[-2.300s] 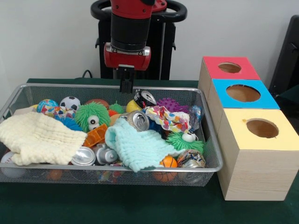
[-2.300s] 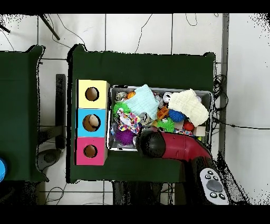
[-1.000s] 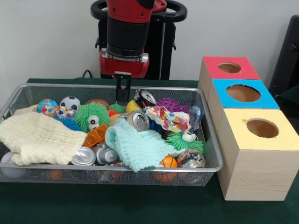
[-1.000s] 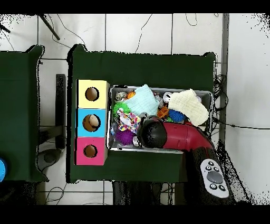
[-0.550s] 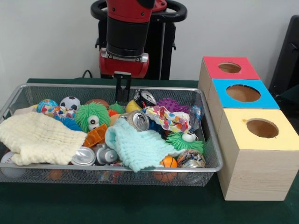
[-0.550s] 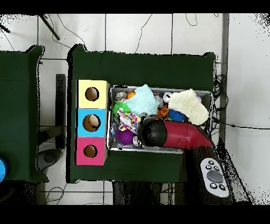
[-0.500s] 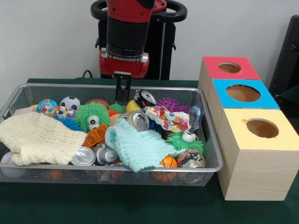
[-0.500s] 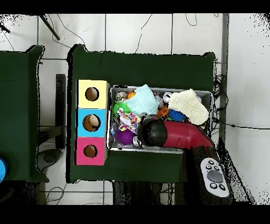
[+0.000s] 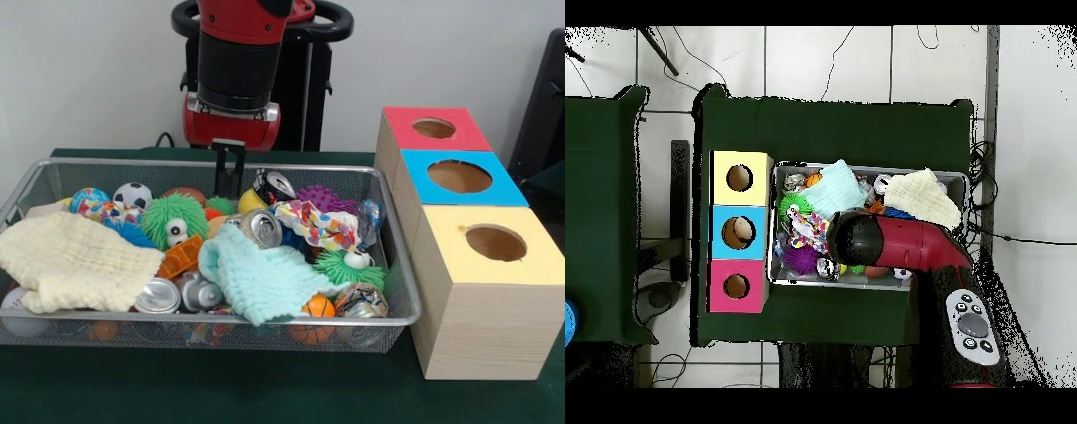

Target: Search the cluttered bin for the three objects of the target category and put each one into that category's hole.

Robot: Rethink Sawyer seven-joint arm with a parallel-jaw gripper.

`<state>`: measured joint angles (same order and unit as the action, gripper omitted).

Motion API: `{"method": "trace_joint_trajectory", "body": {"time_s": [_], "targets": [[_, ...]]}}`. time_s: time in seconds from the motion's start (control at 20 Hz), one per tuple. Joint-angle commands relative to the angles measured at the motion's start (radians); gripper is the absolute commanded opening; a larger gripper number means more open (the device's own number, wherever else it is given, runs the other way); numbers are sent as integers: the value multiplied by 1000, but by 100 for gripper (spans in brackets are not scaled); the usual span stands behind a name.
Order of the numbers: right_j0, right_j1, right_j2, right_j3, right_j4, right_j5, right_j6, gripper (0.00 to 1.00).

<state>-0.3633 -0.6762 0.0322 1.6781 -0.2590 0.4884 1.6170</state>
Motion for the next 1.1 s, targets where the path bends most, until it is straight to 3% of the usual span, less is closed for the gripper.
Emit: {"method": "trace_joint_trajectory", "body": {"time_s": [0.05,0.7,1.1], "targets": [[-2,48,89,-97,33,100,46,0],[33,58,78,-187,57,213,63,0],[57,64,55,-195,59,212,85,0]]}}
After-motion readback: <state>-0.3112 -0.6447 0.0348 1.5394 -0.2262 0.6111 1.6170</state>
